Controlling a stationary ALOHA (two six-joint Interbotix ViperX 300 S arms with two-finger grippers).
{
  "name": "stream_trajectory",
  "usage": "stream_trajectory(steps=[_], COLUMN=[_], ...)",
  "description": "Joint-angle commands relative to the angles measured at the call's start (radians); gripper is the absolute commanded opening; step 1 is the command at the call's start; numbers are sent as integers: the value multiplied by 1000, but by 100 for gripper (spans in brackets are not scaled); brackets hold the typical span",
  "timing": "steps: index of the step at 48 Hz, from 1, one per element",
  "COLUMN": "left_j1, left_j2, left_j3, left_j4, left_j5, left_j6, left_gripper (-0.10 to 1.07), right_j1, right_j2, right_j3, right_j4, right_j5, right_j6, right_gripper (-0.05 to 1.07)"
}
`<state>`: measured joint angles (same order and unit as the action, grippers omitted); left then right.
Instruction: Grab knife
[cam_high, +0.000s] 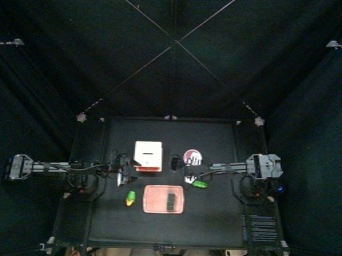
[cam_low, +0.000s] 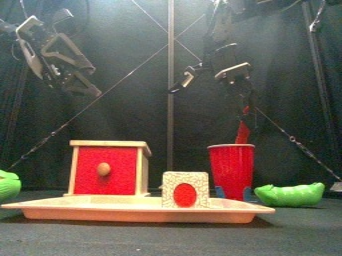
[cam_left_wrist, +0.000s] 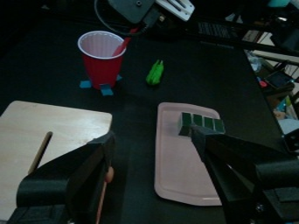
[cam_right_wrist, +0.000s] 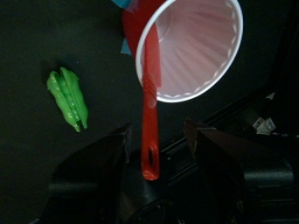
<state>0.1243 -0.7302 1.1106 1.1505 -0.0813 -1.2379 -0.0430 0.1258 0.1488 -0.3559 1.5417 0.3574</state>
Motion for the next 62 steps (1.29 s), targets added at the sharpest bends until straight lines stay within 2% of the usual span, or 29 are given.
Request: stream_trajectory(steps=[1,50,62], left_j1=[3,8,9], left_j2=[2,-5,-5], left_j3=[-12,-11,-12], left_j4=[2,0,0], left_j5=[-5,-5,-6], left_j6=[2,2,2], left_gripper=[100,100,100], right_j1=[-11,-20,-25], right_j2=[-18,-12,-12], right_j3=[-25,-29,-31], right_j4=[-2,-5,-5], right_j5=[3,0,0], right_j6=[-2,-6,-6], right_gripper=[85,84,68])
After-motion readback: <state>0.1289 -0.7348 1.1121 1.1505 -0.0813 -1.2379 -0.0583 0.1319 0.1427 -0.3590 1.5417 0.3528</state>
